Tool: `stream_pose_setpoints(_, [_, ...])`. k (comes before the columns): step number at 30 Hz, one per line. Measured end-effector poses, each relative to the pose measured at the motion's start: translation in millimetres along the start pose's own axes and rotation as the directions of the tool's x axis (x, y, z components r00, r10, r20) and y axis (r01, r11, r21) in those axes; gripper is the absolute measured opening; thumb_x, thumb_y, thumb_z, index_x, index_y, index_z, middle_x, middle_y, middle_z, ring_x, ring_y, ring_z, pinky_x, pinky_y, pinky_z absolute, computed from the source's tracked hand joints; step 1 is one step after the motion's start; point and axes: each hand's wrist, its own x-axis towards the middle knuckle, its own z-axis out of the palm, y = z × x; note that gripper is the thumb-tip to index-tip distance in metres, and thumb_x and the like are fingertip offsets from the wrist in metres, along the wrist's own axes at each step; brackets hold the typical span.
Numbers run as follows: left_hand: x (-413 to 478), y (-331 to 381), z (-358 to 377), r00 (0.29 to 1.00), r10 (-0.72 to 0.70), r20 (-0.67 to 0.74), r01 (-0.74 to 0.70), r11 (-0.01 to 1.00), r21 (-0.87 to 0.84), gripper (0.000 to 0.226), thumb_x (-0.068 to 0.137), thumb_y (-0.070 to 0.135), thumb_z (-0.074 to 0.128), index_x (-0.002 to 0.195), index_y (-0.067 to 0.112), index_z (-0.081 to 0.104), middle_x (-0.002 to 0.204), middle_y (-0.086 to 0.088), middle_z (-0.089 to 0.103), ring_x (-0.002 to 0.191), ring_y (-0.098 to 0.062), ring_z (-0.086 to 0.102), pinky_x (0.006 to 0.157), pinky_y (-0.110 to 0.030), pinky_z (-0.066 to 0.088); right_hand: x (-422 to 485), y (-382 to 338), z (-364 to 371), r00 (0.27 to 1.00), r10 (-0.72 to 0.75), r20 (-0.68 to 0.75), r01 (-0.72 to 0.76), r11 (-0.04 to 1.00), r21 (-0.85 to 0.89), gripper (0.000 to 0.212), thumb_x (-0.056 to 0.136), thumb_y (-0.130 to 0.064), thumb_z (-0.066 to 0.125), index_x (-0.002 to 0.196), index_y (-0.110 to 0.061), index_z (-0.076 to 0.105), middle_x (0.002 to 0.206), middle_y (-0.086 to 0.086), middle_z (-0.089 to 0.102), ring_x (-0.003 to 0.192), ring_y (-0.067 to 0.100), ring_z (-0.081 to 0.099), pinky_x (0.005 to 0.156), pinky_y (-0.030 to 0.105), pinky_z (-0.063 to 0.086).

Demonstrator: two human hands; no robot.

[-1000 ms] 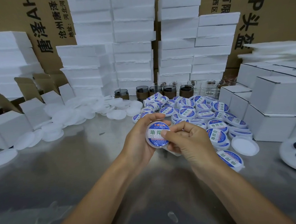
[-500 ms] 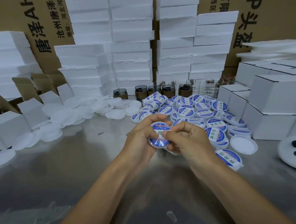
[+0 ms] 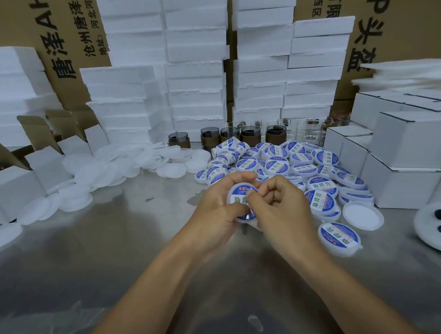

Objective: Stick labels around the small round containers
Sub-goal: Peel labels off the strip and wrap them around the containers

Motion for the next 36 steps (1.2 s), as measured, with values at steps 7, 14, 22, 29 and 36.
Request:
stream_pose_setpoints(7, [0.8, -2.5, 2.5, 1.000, -0.004, -0.003, 0.004, 1.000, 0.017, 0.033, 0.060, -0.012, 0.056, 0.086, 0.009, 0.058, 0.081, -0.005, 0.066, 0.074, -0.016, 0.063, 0.060, -0.022, 0.052, -4.7, -0.1, -1.0, 0.984, -0.178, 0.006, 0.173, 0.949, -0.264, 0.019, 0.084, -0.022, 0.058, 0.071, -0.018, 0.044, 0.057, -0.007, 0.052, 0.058, 0.007, 0.049, 0.053, 0.019, 0.036])
stream_pose_setpoints(14, [1.4, -8.7, 2.7, 0.999, -0.048, -0.003, 0.048, 0.997, 0.061, 0.034, 0.063, -0.005, 0.059, 0.095, 0.004, 0.059, 0.086, -0.009, 0.065, 0.075, -0.016, 0.062, 0.061, -0.022, 0.051, -2.2, 3.0, -5.8, 0.984, -0.165, 0.062, 0.176, 0.877, -0.448, 0.023, 0.086, -0.037, 0.047, 0.072, -0.024, 0.035, 0.060, -0.006, 0.048, 0.061, 0.015, 0.048, 0.053, 0.032, 0.030])
stream_pose_setpoints(22, [1.7, -12.8, -0.5, 0.997, -0.078, -0.028, 0.075, 0.995, -0.068, 0.028, 0.091, -0.009, 0.038, 0.104, 0.004, 0.059, 0.085, -0.007, 0.073, 0.078, -0.016, 0.070, 0.064, -0.024, 0.055, 1.1, 6.0, -9.8, 0.996, -0.081, 0.025, 0.084, 0.892, -0.444, 0.034, 0.076, -0.058, 0.037, 0.069, -0.025, 0.031, 0.062, -0.005, 0.051, 0.064, 0.021, 0.049, 0.053, 0.033, 0.032])
stream_pose_setpoints(29, [3.9, -4.6, -5.0, 0.997, -0.037, -0.072, 0.019, 0.972, -0.234, 0.026, 0.094, -0.001, 0.037, 0.098, 0.004, 0.062, 0.085, -0.011, 0.073, 0.080, -0.021, 0.071, 0.065, -0.027, 0.056, 2.5, 3.1, -7.4, 0.998, -0.039, 0.057, 0.049, 0.982, -0.180, 0.035, 0.083, -0.050, 0.055, 0.067, -0.019, 0.053, 0.045, -0.013, 0.048, 0.045, 0.003, 0.044, 0.047, 0.015, 0.034])
stream_pose_setpoints(36, [4.4, 2.7, -7.4, 0.998, 0.025, -0.060, -0.039, 0.972, -0.234, 0.026, 0.076, 0.010, 0.051, 0.100, 0.006, 0.060, 0.084, -0.007, 0.072, 0.078, -0.018, 0.070, 0.061, -0.028, 0.056, 2.9, -8.8, -8.7, 0.933, 0.087, 0.350, -0.165, 0.966, 0.199, 0.016, 0.088, -0.023, 0.061, 0.079, -0.012, 0.067, 0.067, 0.013, 0.066, 0.054, 0.017, 0.057, 0.055, 0.025, 0.053])
